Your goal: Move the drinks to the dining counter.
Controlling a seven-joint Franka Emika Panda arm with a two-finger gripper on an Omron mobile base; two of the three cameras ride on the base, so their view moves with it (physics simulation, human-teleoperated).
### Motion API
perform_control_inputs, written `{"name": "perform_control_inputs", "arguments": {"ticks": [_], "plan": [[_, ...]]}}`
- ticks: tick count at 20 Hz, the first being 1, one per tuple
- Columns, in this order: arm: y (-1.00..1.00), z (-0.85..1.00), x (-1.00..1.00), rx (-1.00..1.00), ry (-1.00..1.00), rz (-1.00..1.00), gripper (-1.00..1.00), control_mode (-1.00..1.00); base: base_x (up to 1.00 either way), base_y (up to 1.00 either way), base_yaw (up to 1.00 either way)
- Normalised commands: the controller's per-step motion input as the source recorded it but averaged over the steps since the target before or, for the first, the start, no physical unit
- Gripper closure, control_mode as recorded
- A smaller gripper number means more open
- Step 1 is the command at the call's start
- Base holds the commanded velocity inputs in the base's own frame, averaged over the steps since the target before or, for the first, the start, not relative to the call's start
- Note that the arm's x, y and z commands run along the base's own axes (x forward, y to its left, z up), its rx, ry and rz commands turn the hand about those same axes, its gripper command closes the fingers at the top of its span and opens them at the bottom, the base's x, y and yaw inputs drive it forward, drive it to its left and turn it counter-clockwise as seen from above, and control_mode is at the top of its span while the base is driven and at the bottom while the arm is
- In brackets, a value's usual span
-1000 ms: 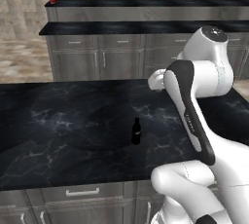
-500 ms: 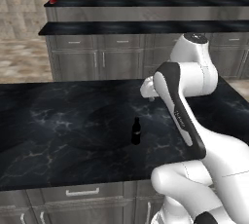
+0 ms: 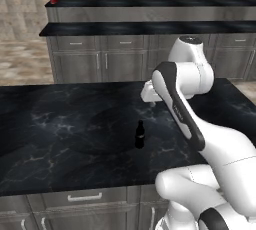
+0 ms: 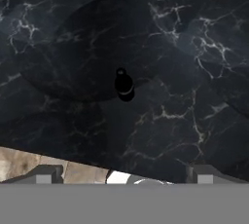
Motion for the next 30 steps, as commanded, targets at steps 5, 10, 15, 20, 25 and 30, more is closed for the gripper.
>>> {"name": "perform_control_inputs", "arguments": {"ticks": [5, 10, 15, 20, 25, 30], "plan": [[0.00, -0.14, 0.28, -0.01, 0.01, 0.00, -1.00, -1.00, 0.00, 0.00, 0.00], [0.01, -0.15, 0.23, -0.03, 0.00, 0.00, -1.00, -1.00, 0.00, 0.00, 0.00], [0.12, -0.16, 0.20, -0.03, 0.00, 0.00, -1.00, -1.00, 0.00, 0.00, 0.00], [0.14, -0.15, 0.24, 0.00, 0.00, 0.00, -1.00, -1.00, 0.00, 0.00, 0.00], [0.12, -0.18, 0.23, 0.00, 0.00, 0.00, -1.00, -1.00, 0.00, 0.00, 0.00], [0.06, -0.16, 0.20, 0.00, -0.06, 0.00, -1.00, -1.00, 0.00, 0.00, 0.00]]}}
